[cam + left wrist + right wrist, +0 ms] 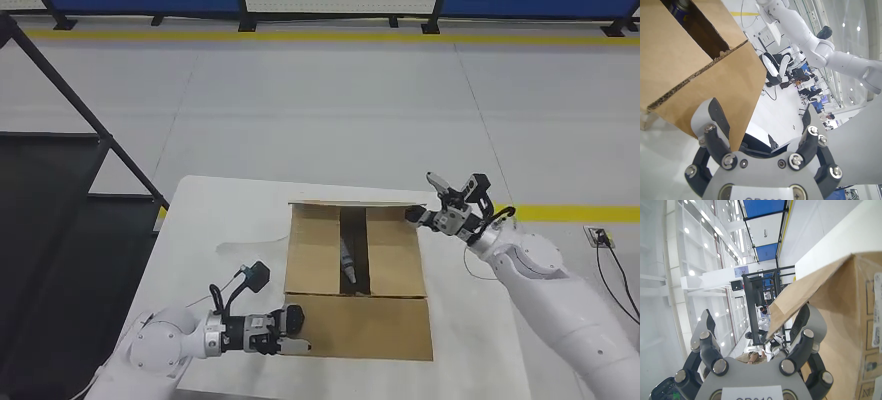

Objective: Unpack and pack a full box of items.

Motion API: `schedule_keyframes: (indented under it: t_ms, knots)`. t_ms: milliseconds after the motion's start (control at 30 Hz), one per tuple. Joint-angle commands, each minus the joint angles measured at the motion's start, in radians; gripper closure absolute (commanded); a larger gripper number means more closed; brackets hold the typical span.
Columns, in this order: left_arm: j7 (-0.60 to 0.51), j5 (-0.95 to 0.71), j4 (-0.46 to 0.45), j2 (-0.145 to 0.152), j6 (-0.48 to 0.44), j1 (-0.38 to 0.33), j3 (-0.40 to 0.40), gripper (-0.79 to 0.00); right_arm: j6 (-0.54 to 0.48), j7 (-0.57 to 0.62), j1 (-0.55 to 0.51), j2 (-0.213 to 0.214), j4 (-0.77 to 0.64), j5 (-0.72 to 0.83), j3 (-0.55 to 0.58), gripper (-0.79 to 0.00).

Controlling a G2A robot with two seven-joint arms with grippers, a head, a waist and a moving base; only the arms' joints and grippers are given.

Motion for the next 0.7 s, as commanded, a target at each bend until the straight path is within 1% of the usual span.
schedule_keyframes:
  t_ms: [0,67,133,233,600,667]
  knots:
    - [0.003,0.003,-0.002,0.001,-0.002,-0.001,0.004,-0.785,-0.005,-0.073,0.014,-0.013,-0.001,-0.016,-0.005,-0.785]
    - [0.006,0.003,-0.001,0.002,-0.004,-0.001,0.007,-0.785,-0.003,-0.127,0.032,-0.028,0.01,-0.033,-0.014,-0.785]
    - [0.013,0.003,-0.002,0.003,-0.008,0.0,0.009,-0.785,-0.003,-0.154,0.05,-0.044,0.026,-0.044,-0.025,-0.785]
    - [0.021,0.002,-0.004,0.006,-0.012,0.002,0.01,-0.785,-0.012,-0.156,0.073,-0.067,0.059,-0.039,-0.036,-0.785]
    - [0.035,0.002,-0.007,0.013,-0.007,-0.007,0.02,-0.785,-0.012,-0.156,0.073,-0.067,0.059,-0.039,-0.036,-0.785]
    - [0.033,0.005,-0.008,0.013,-0.004,-0.012,0.028,-0.785,-0.012,-0.17,0.057,-0.069,0.033,-0.04,-0.028,-0.785]
